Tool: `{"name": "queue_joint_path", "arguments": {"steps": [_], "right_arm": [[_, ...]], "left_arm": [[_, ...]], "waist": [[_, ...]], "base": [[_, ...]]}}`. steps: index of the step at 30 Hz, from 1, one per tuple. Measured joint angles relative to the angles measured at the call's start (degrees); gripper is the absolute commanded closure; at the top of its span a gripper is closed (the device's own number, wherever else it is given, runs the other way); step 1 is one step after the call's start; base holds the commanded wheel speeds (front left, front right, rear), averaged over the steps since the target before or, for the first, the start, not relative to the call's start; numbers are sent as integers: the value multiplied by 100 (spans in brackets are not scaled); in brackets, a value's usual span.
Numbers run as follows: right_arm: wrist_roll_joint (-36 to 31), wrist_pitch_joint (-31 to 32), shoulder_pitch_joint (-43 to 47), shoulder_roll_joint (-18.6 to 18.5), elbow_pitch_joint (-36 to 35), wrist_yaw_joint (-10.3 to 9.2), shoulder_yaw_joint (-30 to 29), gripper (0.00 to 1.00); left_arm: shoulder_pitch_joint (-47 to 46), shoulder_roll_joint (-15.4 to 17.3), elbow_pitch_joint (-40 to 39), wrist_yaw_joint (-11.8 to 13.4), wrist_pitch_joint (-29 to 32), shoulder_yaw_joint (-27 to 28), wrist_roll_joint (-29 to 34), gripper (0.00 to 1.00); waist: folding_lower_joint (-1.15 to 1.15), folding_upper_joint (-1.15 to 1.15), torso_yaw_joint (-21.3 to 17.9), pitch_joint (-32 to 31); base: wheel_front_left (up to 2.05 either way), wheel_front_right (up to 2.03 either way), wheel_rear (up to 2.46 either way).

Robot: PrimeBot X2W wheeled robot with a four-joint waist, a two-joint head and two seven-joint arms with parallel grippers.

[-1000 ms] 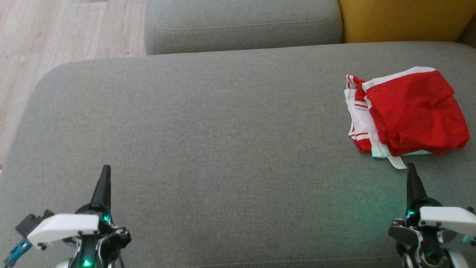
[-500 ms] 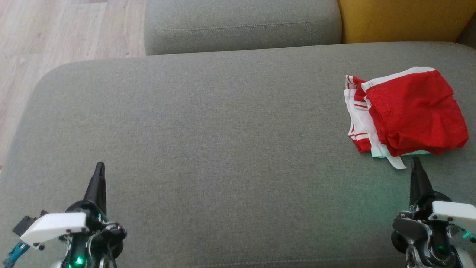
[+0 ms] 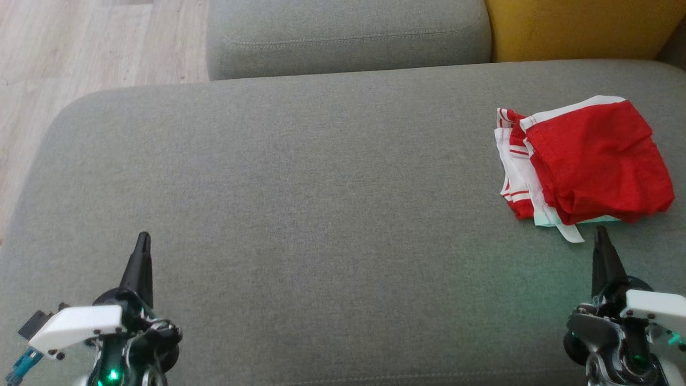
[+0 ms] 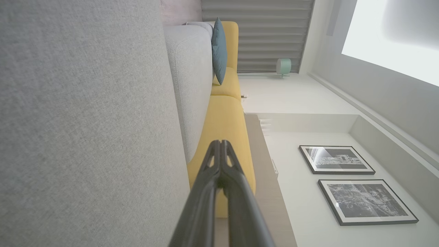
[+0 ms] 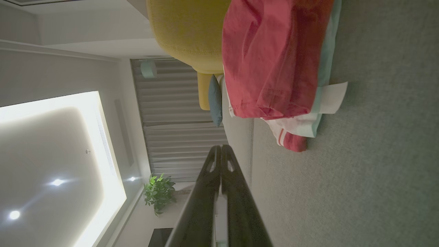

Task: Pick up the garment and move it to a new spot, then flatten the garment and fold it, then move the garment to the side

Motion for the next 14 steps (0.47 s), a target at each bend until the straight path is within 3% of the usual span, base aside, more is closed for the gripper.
{"name": "queue_joint_path", "arguments": {"steps": [14], "right_arm": [[0,26,0,1,0,0,-23,100]], "left_arm": [[0,-5,1,0,34,13,1,100]], "waist": [[0,0,0,0]], "base": [[0,0,0]]}}
